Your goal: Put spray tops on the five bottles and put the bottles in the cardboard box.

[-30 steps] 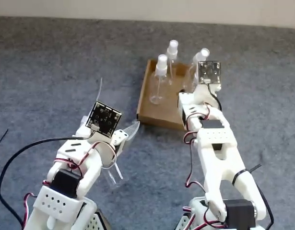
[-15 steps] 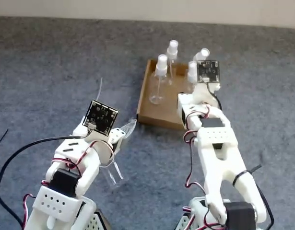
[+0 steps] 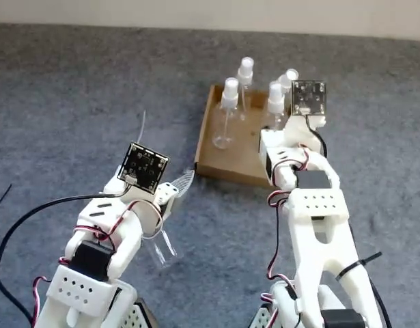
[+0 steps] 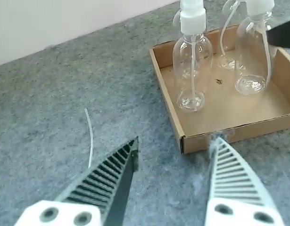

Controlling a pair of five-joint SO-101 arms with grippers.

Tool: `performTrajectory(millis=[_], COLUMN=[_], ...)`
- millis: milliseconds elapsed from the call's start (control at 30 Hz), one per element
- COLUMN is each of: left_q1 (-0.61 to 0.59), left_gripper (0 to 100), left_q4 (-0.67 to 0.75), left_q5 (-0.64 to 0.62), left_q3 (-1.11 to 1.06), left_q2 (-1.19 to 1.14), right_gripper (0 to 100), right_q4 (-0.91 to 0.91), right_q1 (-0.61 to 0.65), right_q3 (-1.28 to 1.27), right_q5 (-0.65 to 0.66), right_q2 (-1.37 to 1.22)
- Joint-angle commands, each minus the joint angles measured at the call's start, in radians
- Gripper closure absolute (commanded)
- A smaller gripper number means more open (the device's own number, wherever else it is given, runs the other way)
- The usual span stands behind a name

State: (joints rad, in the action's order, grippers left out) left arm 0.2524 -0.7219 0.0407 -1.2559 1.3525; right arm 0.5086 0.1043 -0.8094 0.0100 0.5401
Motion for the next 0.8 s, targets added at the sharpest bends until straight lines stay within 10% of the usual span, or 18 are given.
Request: performTrajectory(millis=[0, 367, 767], left_q1=[-0.027, -0.452, -0.908], left_gripper=[77, 77, 77], left_q4=[0.023, -0.377, -0.546], left_q5=[-0.006, 0.072, 0.374], left_q3=[0.038, 0.564, 1.164], left_q2=[-0.008, -0.254, -0.951], right_gripper=[74.1, 74.1, 74.0], right_q4=[0.107, 0.684, 0.687], right_q1=[-0.025, 0.292, 0.866], right_q3=[0.139, 0.484, 0.616], right_q5=[-0.003, -0.002, -0.074], right_q2=[0.074, 0.108, -0.401])
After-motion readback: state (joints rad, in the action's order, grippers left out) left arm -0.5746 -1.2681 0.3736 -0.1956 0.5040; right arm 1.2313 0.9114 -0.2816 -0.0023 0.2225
